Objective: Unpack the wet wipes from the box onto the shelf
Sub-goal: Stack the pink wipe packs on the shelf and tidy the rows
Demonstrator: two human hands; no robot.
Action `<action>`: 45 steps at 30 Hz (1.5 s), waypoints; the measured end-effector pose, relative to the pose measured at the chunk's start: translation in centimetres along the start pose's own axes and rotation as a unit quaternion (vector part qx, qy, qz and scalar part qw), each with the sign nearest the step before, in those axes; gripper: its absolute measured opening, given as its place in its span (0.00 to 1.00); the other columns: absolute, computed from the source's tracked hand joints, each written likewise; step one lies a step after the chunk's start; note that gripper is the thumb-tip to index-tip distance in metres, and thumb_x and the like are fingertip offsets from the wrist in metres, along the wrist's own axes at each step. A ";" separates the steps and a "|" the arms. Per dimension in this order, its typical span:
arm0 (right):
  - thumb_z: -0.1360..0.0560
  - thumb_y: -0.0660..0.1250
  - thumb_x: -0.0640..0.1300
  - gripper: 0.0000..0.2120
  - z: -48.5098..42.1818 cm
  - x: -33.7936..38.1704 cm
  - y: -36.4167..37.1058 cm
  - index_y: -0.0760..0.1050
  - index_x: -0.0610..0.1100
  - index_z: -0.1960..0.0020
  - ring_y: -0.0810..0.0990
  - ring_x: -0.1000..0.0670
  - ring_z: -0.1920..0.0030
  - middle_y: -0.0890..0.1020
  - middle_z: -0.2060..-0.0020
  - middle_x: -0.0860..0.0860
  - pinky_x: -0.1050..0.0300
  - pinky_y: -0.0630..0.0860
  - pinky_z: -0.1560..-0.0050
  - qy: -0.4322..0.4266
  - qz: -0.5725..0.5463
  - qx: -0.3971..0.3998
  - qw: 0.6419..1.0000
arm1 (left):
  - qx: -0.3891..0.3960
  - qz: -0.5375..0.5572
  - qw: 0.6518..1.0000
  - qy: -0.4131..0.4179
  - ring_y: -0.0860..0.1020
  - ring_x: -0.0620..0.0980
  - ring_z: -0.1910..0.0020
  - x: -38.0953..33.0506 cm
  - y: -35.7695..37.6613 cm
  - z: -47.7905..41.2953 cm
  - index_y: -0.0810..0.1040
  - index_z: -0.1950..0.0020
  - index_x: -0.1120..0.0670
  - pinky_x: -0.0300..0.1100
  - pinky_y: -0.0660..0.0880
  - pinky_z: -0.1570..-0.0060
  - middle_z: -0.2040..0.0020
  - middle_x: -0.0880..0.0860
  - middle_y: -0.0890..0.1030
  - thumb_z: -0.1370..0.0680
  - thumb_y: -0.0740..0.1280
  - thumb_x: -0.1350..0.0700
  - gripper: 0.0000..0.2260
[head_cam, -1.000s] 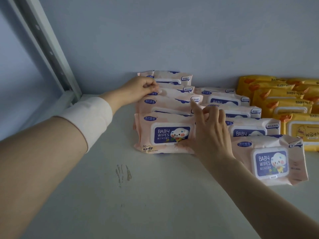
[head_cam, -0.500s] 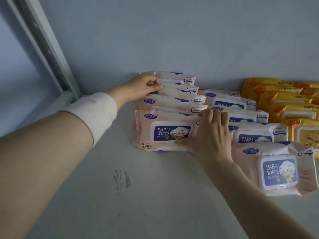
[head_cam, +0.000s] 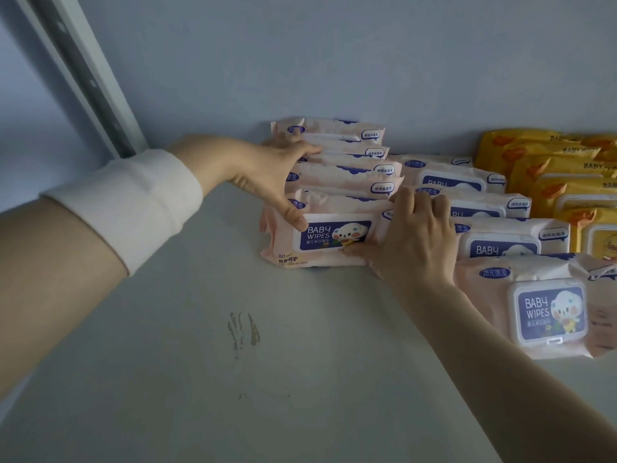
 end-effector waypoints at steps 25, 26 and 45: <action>0.32 0.73 0.53 0.33 -1.2 0.0 0.4 0.63 0.40 0.35 0.65 0.40 0.37 0.73 0.39 0.42 0.50 0.63 0.38 -0.054 0.116 -0.015 0.992 | -0.085 -0.047 0.995 -0.025 0.64 0.51 0.30 -0.6 -1.2 -0.3 0.51 0.26 0.53 0.44 0.66 0.36 0.27 0.51 0.61 0.39 0.75 0.37 0.51; 0.31 0.72 0.52 0.31 -1.4 0.1 0.4 0.63 0.39 0.35 0.65 0.40 0.37 0.73 0.40 0.42 0.50 0.63 0.38 -0.052 0.116 -0.019 0.992 | -0.092 -0.049 0.994 -0.026 0.64 0.51 0.31 -0.6 -1.3 -0.3 0.51 0.26 0.53 0.44 0.66 0.37 0.27 0.51 0.61 0.39 0.75 0.37 0.51; 0.35 0.68 0.66 0.43 -0.5 -0.7 -0.8 0.61 0.42 0.30 0.62 0.45 0.35 0.71 0.35 0.47 0.54 0.60 0.34 -0.064 0.049 0.036 0.996 | -0.128 -0.094 0.987 -0.024 0.68 0.52 0.36 -0.7 -1.3 0.3 0.56 0.30 0.54 0.50 0.71 0.40 0.31 0.52 0.65 0.39 0.74 0.37 0.46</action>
Point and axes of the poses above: each hand's wrist, its own z-axis away from the middle knuckle, its own y-axis out of the palm, x = y × z, the point moved 9 cm from there along -z, towards the middle knuckle
